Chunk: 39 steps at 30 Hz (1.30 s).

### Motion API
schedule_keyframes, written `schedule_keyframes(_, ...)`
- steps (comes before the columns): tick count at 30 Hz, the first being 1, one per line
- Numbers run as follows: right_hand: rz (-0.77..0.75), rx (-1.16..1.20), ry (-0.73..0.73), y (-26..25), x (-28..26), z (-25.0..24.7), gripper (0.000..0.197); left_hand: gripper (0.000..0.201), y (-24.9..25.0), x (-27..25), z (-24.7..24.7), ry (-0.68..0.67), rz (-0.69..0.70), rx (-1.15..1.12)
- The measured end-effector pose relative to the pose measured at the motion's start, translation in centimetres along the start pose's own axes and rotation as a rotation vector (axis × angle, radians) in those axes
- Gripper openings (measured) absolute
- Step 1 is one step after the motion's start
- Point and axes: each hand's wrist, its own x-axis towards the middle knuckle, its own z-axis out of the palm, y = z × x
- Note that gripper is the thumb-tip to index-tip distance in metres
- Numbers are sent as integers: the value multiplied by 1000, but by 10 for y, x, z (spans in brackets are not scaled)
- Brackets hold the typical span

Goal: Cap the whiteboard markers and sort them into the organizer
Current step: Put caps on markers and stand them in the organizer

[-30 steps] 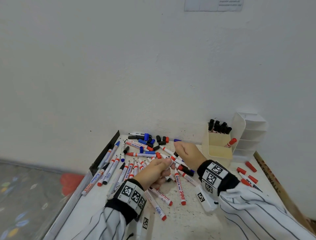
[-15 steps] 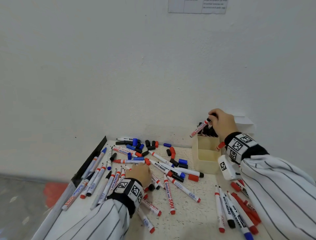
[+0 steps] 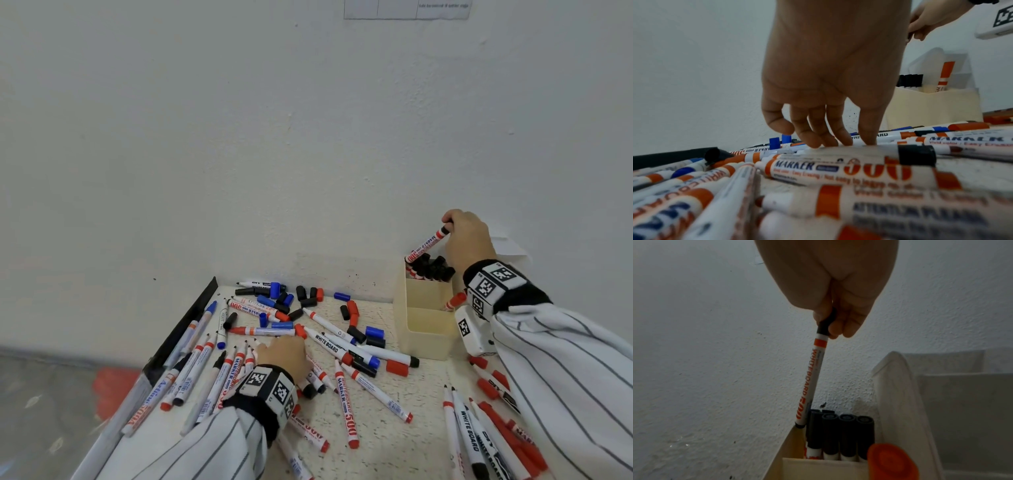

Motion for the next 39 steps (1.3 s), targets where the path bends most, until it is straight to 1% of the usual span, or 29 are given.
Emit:
schedule_keyframes(2, -36, -14, -27, -1, 2, 1, 38, 30, 0, -1, -2, -14, 17, -5)
schedule_keyframes(4, -61, -39, -62, -3, 3, 3, 34, 30, 0, -2, -5, -23, 33, 9)
schedule_keyframes(6, -70, -43, -122, -5, 1, 7, 29, 30, 0, -3, -6, -24, 55, 66)
schedule_keyframes(8, -66, -44, -206, -7, -3, 13, 31, 31, 2, -5, -7, -18, 78, 145)
schedule_keyframes(10, -63, -37, -255, -10, -5, 19, 30, 32, 4, -6, -7, -10, 92, 197)
schedule_keyframes(12, -25, 11, -262, -12, -7, 23, 27, 33, 4, -7, -7, -2, 101, 225)
schedule_keyframes(14, -1, 17, -228, -11, -8, 25, 20, 33, 4, -6, -7, -2, 100, 226)
schedule_keyframes(15, 21, 22, -211, -10, -8, 26, 16, 33, 4, -6, -6, -8, 95, 211)
schedule_keyframes(17, 77, 38, -223, -6, -6, 31, 12, 33, 3, -4, -5, -24, 74, 152)
schedule_keyframes(18, 100, 26, -266, -4, -5, 34, 12, 33, 3, -3, -4, -29, 58, 109)
schedule_keyframes(20, 114, -74, -396, 0, -5, 42, 15, 33, 0, -2, -2, -33, 22, 1)
schedule_keyframes(22, 94, -153, -445, 3, -9, 49, 24, 32, -4, 0, 0, -36, -17, -112)
schedule_keyframes(24, 66, -181, -418, 3, -13, 53, 30, 31, -7, 2, 1, -36, -59, -197)
schedule_keyframes(27, 39, -192, -367, 1, -18, 58, 26, 31, -8, 4, 2, -36, -91, -253)
schedule_keyframes(30, 52, -181, -372, -2, -21, 61, 26, 33, -3, 3, 1, -55, -89, -267)
schedule_keyframes(32, 64, -188, -389, -2, -23, 62, 32, 32, -3, 2, 0, -71, -100, -282)
schedule_keyframes(35, 91, -217, -402, -5, -27, 61, 43, 34, -5, 4, 0, -98, -136, -370)
schedule_keyframes(37, 96, -191, -347, -12, -32, 59, 43, 39, -6, 4, -1, -92, -189, -473)
schedule_keyframes(39, 43, -148, -242, -20, -35, 58, 38, 45, -9, 5, -2, -54, -255, -643)
